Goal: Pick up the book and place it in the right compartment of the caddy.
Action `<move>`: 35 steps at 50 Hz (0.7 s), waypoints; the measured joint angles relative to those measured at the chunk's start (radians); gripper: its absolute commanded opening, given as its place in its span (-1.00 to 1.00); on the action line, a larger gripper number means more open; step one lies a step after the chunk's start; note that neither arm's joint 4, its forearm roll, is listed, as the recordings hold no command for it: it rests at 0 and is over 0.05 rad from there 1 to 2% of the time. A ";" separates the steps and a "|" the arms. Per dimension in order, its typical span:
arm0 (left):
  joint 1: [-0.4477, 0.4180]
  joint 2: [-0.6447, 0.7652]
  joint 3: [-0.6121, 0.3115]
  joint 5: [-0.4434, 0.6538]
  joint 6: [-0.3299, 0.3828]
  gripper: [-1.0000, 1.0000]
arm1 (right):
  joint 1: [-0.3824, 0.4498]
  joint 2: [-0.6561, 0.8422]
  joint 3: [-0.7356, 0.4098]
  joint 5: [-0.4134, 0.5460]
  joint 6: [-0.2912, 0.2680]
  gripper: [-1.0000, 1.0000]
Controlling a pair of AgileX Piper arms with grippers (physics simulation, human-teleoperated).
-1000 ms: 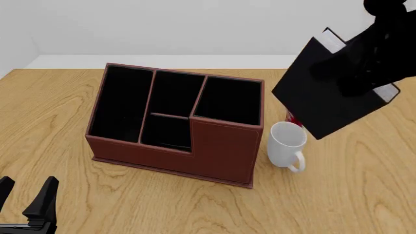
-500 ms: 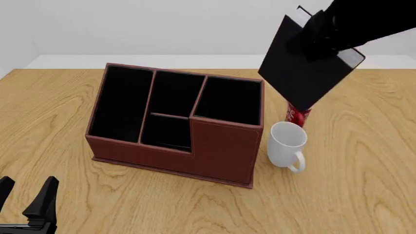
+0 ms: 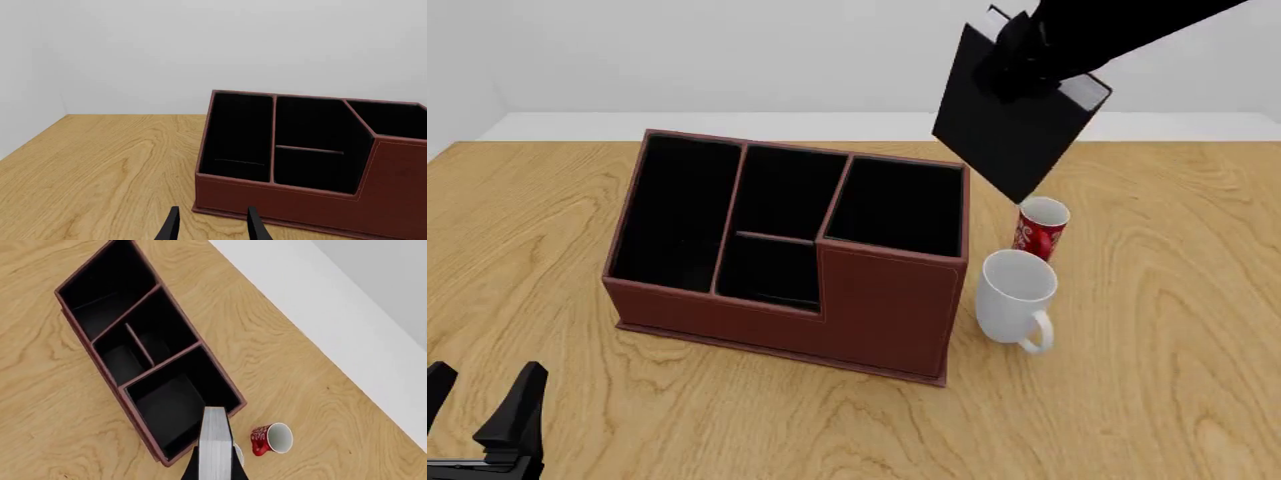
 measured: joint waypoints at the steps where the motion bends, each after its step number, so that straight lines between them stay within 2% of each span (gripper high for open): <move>1: 0.000 0.000 0.000 0.000 0.000 1.00 | 0.000 0.006 -0.005 0.000 -0.001 -1.00; 35: 0.000 0.000 0.000 0.000 0.000 1.00 | 0.045 0.133 -0.131 0.000 -0.015 -1.00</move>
